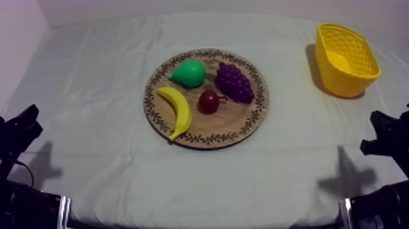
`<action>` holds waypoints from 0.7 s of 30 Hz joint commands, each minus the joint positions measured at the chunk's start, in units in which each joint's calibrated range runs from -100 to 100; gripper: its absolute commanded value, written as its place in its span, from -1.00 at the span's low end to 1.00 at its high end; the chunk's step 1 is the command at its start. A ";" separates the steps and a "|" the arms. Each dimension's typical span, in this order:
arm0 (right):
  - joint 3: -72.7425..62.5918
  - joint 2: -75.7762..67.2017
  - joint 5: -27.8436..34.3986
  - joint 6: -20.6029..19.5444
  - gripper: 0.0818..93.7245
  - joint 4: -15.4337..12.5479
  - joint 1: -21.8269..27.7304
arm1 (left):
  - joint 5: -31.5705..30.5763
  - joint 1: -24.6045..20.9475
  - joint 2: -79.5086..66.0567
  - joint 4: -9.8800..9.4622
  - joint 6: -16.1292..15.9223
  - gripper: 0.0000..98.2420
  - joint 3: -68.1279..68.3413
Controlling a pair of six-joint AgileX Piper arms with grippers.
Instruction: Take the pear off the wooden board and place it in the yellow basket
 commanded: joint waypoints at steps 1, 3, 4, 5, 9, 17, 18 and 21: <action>0.01 -0.01 0.09 0.05 -0.99 0.03 -0.29 | -0.01 -0.01 0.00 0.02 0.02 -1.00 0.05; 0.01 -0.01 0.09 0.07 -0.99 0.03 -0.33 | -0.01 -0.01 0.00 0.02 0.02 -1.00 0.05; 0.01 -0.01 0.09 0.08 -0.99 0.03 -0.34 | -0.01 -0.01 0.00 0.02 0.02 -1.00 0.05; 0.01 -0.01 0.09 0.08 -0.99 0.03 -0.35 | -0.01 -0.01 0.00 0.02 0.02 -1.00 0.05; 0.01 -0.01 0.00 0.11 -0.99 0.01 -0.36 | -0.01 -0.01 0.00 0.02 0.02 -1.00 0.05; 0.01 -0.01 0.31 0.33 -0.99 -0.11 -0.34 | -0.01 -0.01 0.00 0.02 0.02 -1.00 0.05; 0.01 -0.01 0.42 0.61 -0.99 -0.21 -0.26 | -0.01 -0.01 0.00 0.02 0.02 -1.00 0.05; -0.31 0.59 0.30 1.56 -0.99 -0.72 0.24 | -0.01 -0.01 0.00 0.02 0.02 -1.00 0.05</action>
